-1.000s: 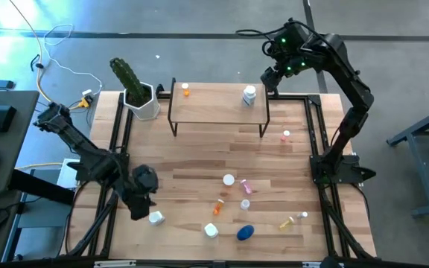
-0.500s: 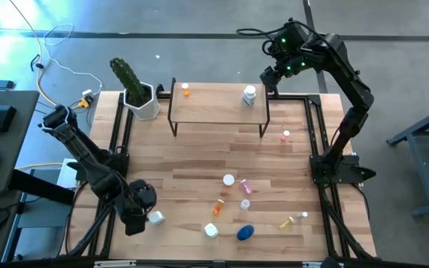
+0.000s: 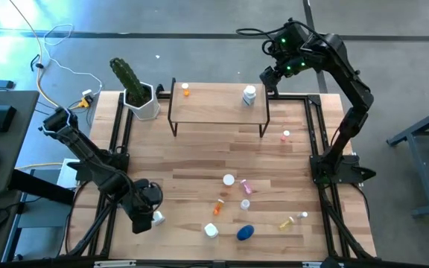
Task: Pick and place medicine bottles onto shelf by color
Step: Put the left white blue pill bottle on the shelf
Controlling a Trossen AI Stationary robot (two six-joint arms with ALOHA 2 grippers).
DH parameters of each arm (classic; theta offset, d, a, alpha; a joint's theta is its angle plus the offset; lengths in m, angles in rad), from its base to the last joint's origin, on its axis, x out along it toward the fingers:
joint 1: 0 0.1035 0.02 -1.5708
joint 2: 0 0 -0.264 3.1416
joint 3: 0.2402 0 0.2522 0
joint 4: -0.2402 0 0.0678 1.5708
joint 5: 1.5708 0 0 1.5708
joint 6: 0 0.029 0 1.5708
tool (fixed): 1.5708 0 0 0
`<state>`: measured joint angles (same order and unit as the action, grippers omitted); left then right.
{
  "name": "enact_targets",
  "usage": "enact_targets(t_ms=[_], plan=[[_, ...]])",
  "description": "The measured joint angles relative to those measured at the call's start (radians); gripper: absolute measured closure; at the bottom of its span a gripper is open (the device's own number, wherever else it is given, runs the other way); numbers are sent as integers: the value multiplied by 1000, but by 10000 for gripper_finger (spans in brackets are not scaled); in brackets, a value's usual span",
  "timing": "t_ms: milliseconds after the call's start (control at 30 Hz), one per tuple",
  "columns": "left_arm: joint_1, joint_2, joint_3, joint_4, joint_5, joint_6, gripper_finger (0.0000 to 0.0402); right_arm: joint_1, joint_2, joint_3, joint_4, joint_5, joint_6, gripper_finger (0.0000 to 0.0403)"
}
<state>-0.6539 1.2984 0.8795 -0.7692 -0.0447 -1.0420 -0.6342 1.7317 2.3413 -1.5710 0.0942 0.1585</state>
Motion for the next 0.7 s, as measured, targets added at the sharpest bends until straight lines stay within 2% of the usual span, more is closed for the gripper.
enact_targets(t_ms=[200, 500, 700], plan=[[-6, 51, 0, 91, 25, 24, 123, 0, 0, 0, 0, 0, -1, 169], [-7, 152, 0, 88, 19, 24, 123, 0, 0, 0, 0, 0, 1, 169], [-8, 171, 0, 88, 16, 24, 126, 0, 0, 0, 0, 0, 2, 169]])
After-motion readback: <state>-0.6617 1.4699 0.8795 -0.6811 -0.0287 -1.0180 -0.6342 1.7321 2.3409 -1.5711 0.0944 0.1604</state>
